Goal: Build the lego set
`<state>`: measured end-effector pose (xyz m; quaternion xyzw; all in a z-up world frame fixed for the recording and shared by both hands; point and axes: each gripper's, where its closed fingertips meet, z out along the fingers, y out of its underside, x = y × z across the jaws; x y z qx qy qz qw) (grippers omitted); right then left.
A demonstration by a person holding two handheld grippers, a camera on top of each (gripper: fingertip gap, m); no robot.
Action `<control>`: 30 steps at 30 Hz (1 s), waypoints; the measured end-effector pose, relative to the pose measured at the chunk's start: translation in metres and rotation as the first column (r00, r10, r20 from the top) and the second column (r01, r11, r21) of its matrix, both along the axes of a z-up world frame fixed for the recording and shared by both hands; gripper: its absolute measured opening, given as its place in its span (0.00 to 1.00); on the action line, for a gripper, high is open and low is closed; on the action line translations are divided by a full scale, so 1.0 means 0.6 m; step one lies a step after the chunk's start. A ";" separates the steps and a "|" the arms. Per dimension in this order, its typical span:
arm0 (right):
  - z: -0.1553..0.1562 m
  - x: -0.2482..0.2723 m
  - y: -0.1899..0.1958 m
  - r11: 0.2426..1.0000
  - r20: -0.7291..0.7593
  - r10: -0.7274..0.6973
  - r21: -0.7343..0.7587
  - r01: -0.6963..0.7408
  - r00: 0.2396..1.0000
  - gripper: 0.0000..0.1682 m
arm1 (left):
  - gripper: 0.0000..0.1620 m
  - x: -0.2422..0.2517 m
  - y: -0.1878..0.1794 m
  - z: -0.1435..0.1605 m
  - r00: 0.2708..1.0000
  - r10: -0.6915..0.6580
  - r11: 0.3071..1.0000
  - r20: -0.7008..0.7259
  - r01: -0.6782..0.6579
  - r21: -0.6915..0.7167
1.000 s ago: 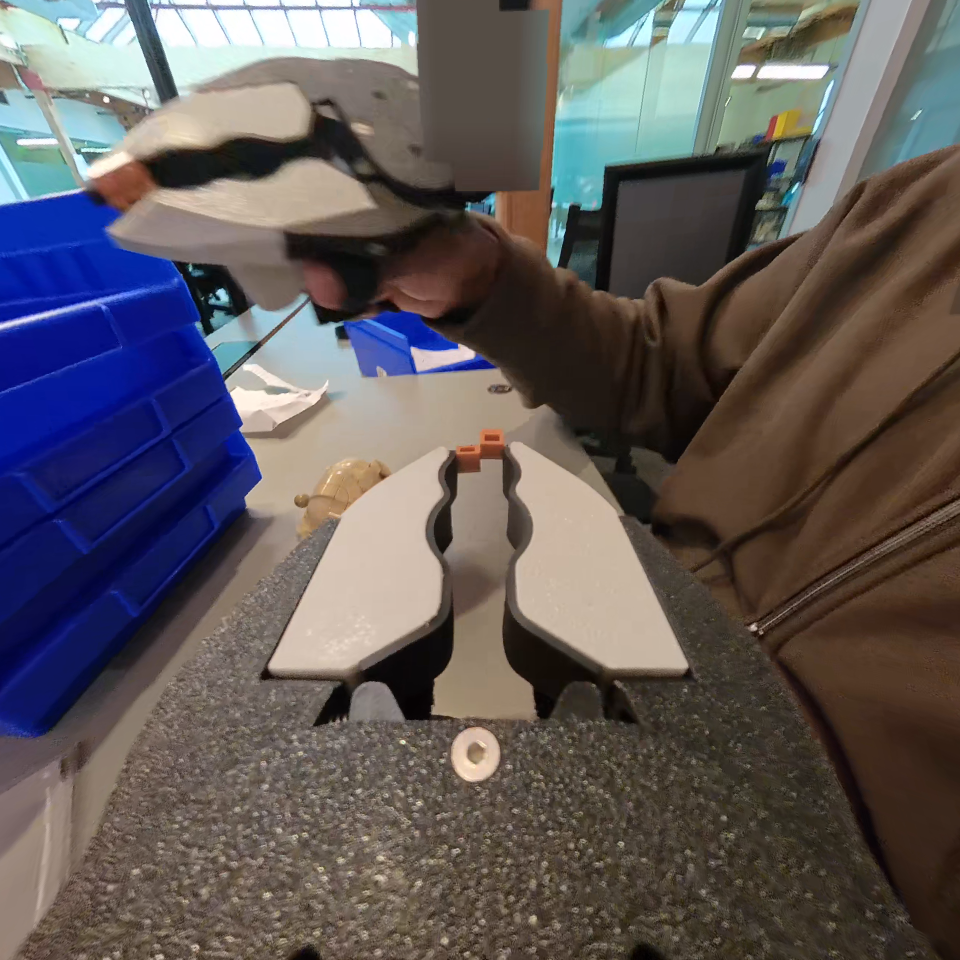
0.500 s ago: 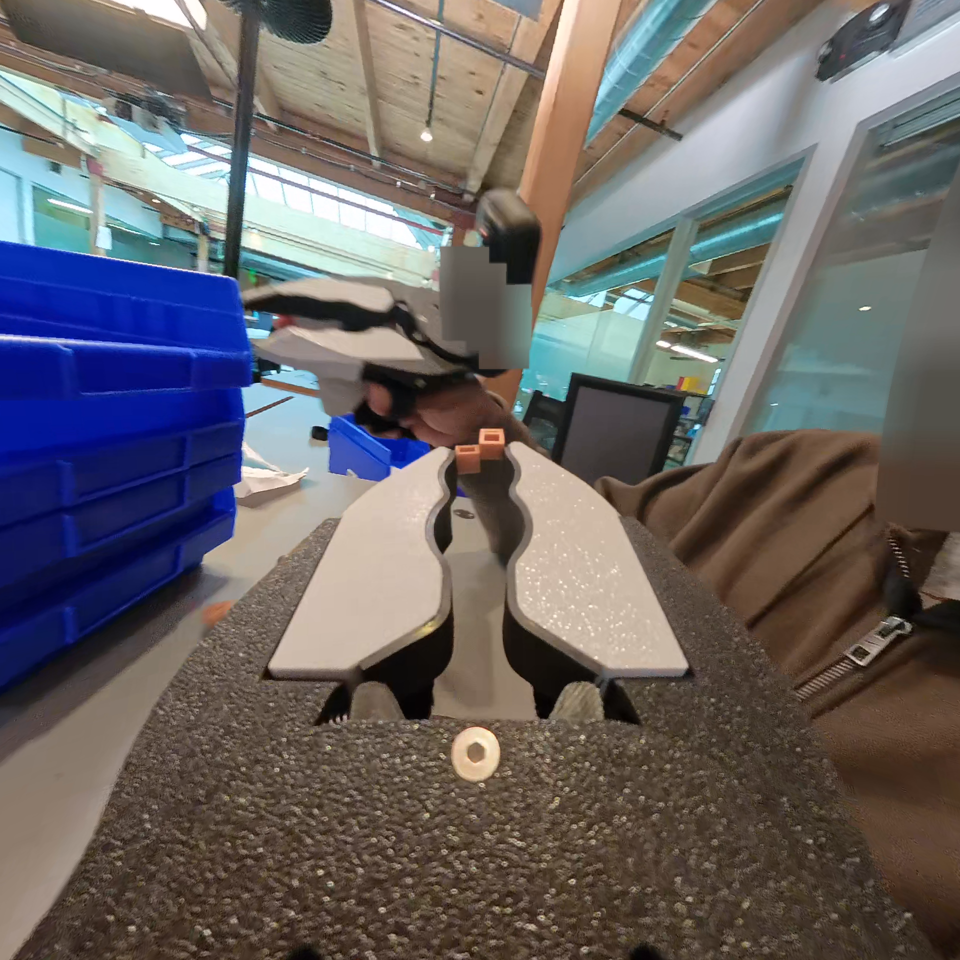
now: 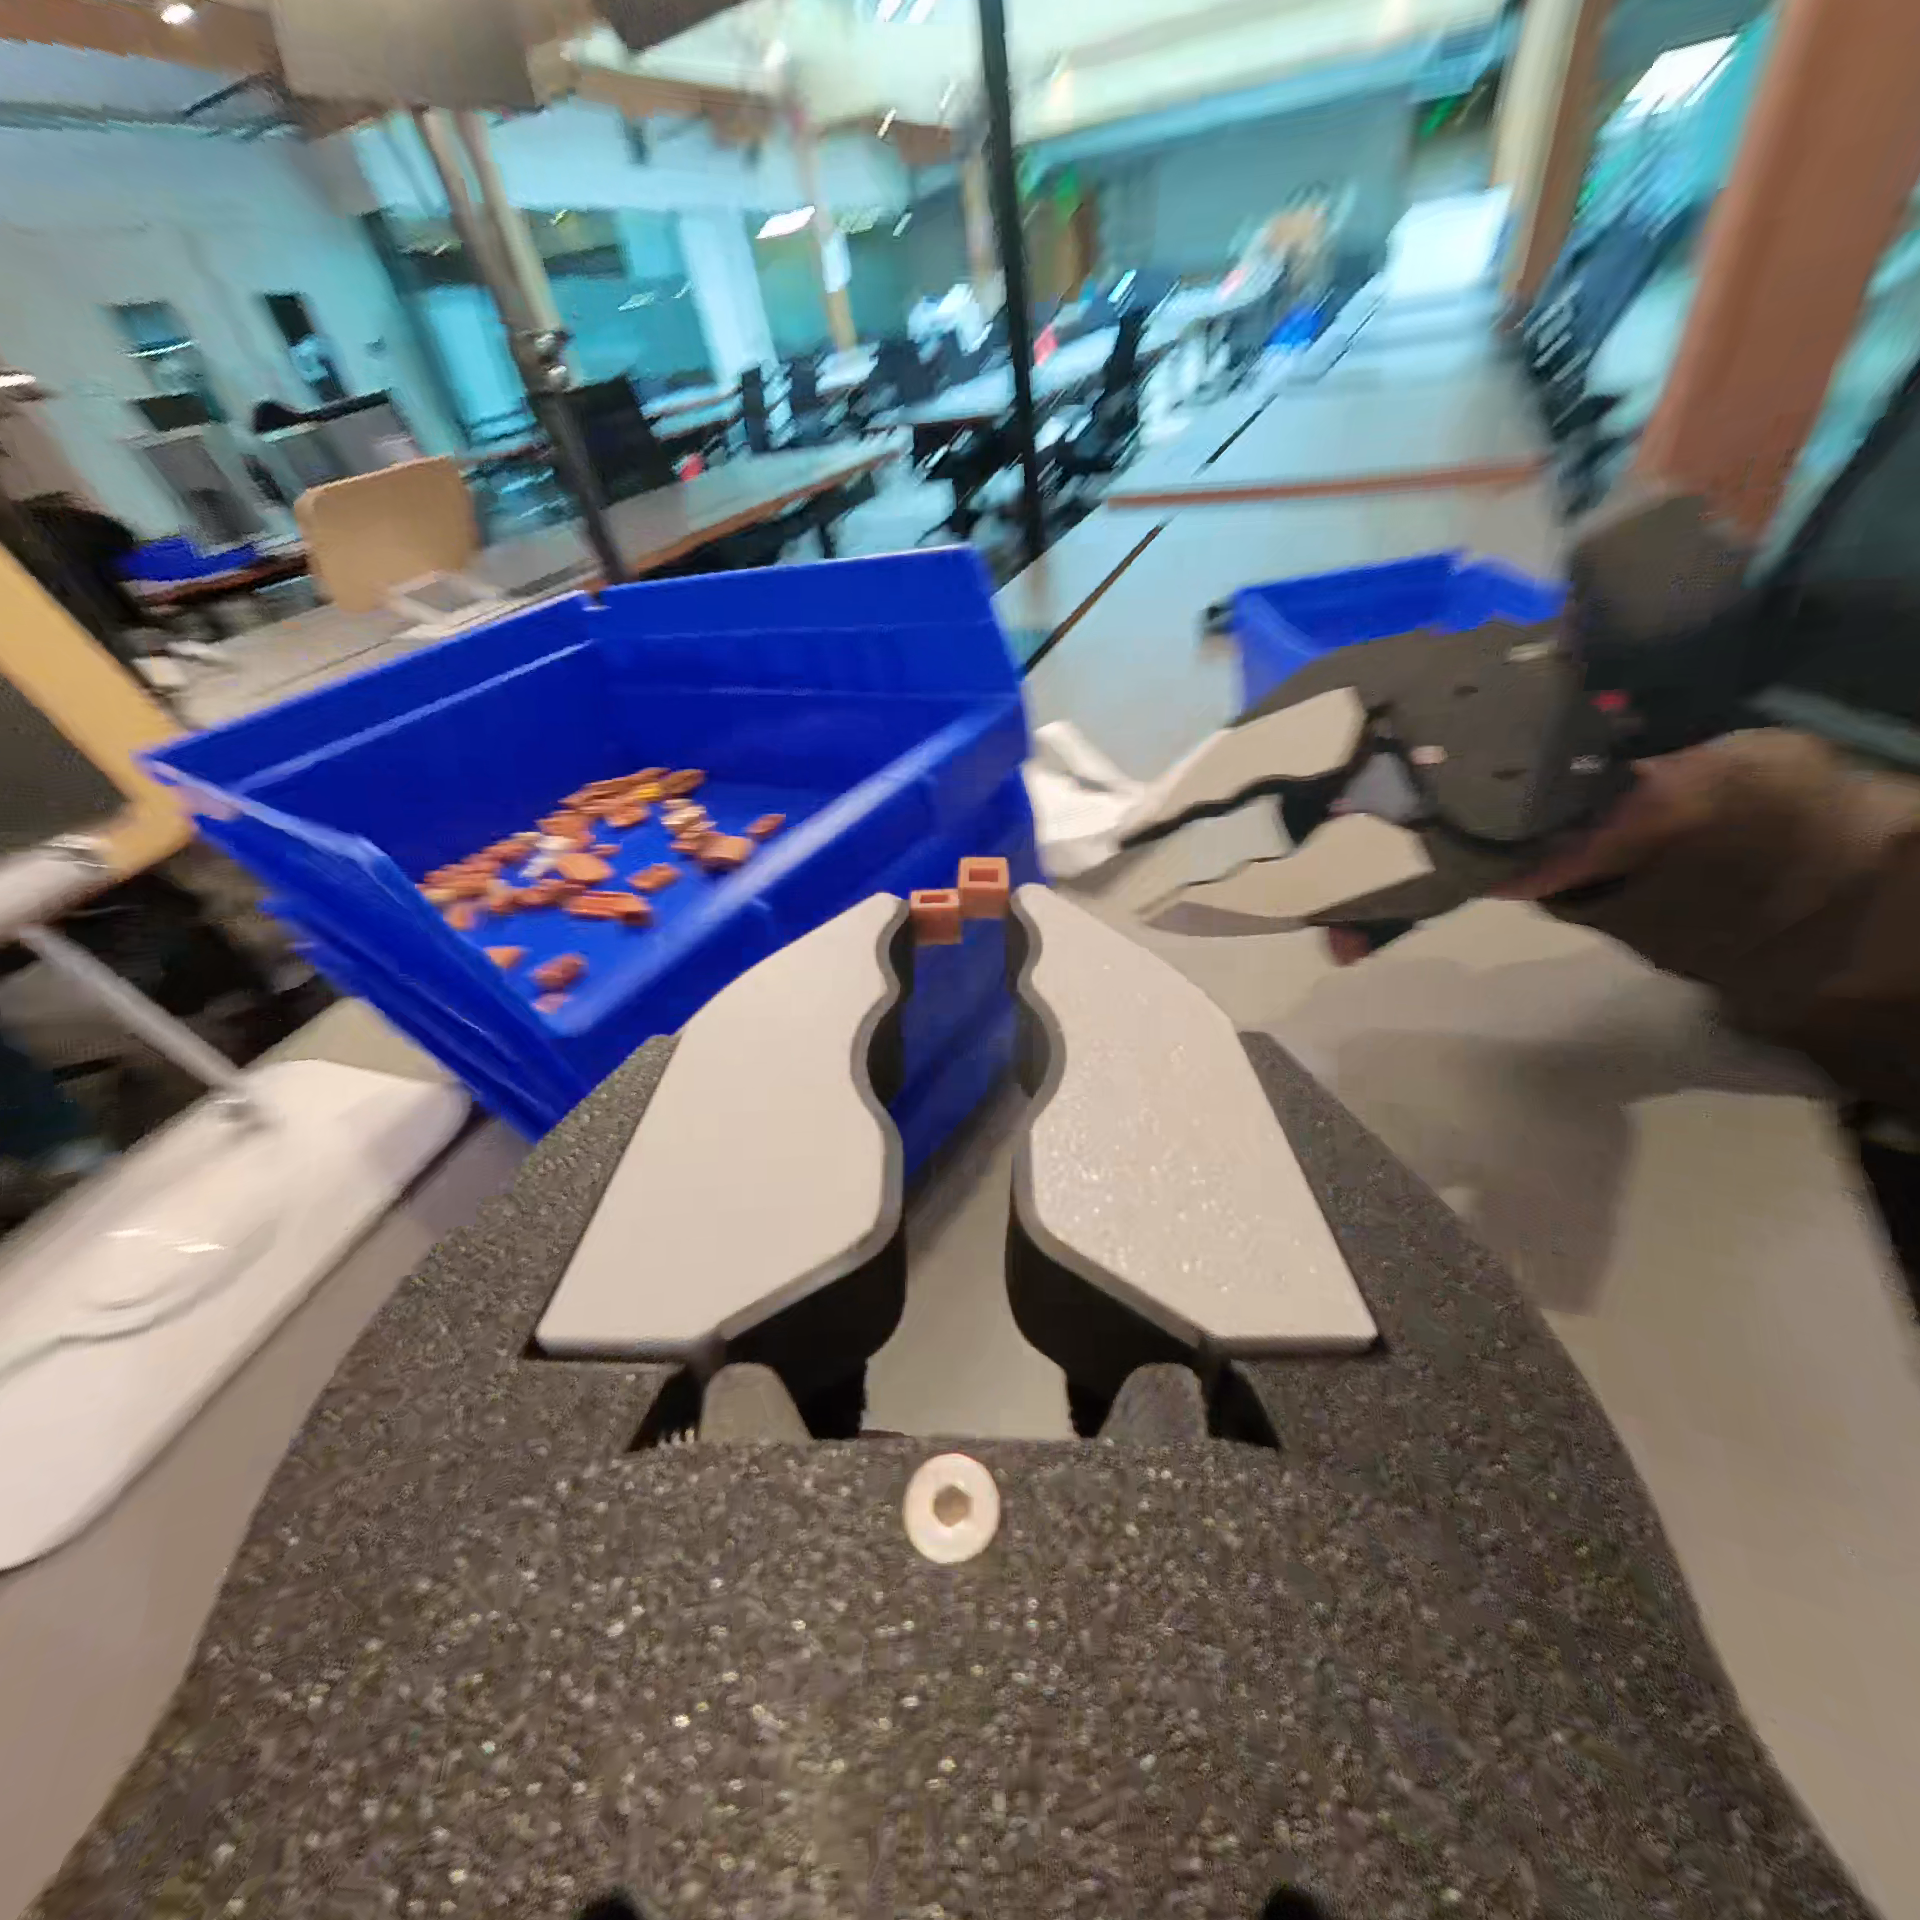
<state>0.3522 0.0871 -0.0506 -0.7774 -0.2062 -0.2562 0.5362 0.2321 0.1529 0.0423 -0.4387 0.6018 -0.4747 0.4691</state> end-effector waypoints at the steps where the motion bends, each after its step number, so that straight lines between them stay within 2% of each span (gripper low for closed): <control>1: -0.006 0.009 0.000 1.000 -0.023 -0.012 -0.002 0.012 1.000 0.15 | 0.10 0.025 0.016 0.010 0.998 0.053 0.997 -0.034 -0.051 0.056; 5: -0.044 0.042 -0.006 0.997 -0.108 -0.051 -0.064 0.044 0.993 0.15 | 0.10 0.123 0.075 0.021 0.959 0.199 0.978 -0.201 -0.181 0.103; 10: -0.072 0.063 -0.020 0.992 -0.148 -0.057 -0.117 0.040 0.987 0.15 | 0.19 0.177 0.131 0.012 0.895 0.340 0.938 -0.289 -0.300 0.175; 15: -0.084 0.042 -0.025 0.987 -0.195 0.015 -0.154 -0.046 0.981 0.15 | 0.27 0.161 0.114 0.017 0.920 0.309 0.949 -0.241 -0.279 0.148; 18: -0.084 0.003 -0.031 0.973 -0.270 0.116 -0.164 -0.165 0.956 0.16 | 0.29 0.124 0.074 0.004 0.944 0.244 0.967 -0.224 -0.217 0.136; 20: -0.082 -0.030 -0.039 0.949 -0.353 0.203 -0.161 -0.273 0.913 0.17 | 0.30 0.093 0.041 -0.011 0.963 0.184 0.979 -0.198 -0.161 0.129; 23: -0.086 -0.080 -0.049 0.890 -0.451 0.319 -0.160 -0.428 0.833 0.23 | 0.30 0.044 0.001 -0.064 0.966 0.101 0.987 -0.240 -0.066 0.149; 27: -0.092 -0.116 -0.043 0.839 -0.469 0.384 -0.183 -0.512 0.796 0.35 | 0.29 -0.004 -0.014 -0.139 0.955 0.062 0.984 -0.289 -0.010 0.176; 30: -0.107 -0.129 -0.035 0.813 -0.457 0.387 -0.241 -0.530 0.801 0.40 | 0.29 -0.018 -0.012 -0.175 0.949 0.039 0.990 -0.313 0.006 0.141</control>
